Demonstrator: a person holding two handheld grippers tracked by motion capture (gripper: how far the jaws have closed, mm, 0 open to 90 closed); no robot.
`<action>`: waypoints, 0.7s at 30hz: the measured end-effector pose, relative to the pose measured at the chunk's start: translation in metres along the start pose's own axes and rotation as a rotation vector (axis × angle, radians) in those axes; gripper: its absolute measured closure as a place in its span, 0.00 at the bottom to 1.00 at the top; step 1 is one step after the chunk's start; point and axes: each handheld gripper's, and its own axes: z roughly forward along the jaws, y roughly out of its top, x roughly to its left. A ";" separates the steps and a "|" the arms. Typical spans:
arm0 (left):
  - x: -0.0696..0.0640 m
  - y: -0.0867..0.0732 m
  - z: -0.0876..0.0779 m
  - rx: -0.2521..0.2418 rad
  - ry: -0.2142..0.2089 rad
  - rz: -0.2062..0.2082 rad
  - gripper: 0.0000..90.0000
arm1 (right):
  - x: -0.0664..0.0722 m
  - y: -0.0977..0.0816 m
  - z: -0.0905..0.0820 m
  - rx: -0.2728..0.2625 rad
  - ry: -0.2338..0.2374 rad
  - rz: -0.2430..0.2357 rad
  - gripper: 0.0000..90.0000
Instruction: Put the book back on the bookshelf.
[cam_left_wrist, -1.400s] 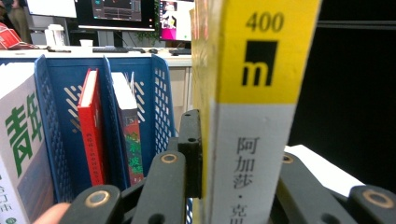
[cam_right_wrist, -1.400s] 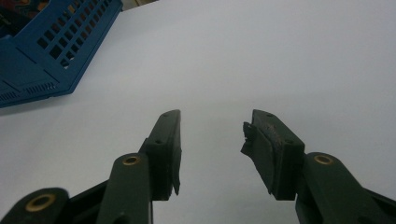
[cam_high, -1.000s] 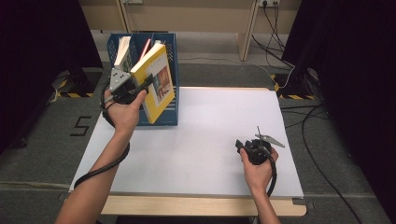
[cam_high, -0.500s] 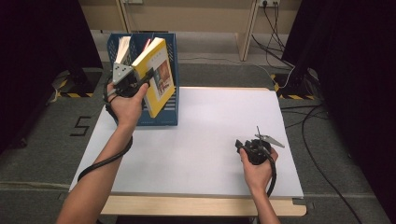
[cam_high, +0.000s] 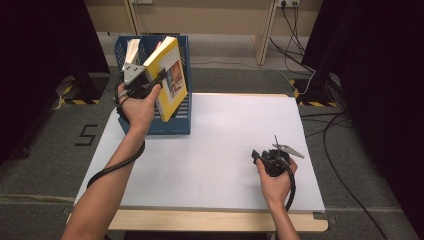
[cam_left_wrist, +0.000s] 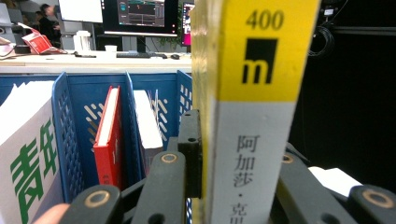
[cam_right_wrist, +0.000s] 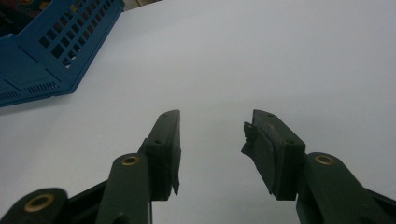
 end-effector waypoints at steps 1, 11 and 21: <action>0.000 0.000 0.001 0.002 0.001 0.001 0.84 | 0.000 0.000 0.000 -0.002 0.002 0.002 0.60; 0.001 -0.001 0.011 0.005 0.031 -0.001 0.84 | -0.001 0.000 0.001 -0.003 0.000 -0.006 0.60; 0.002 -0.004 0.020 0.002 0.038 -0.004 0.84 | -0.001 -0.001 0.000 -0.003 -0.001 -0.014 0.60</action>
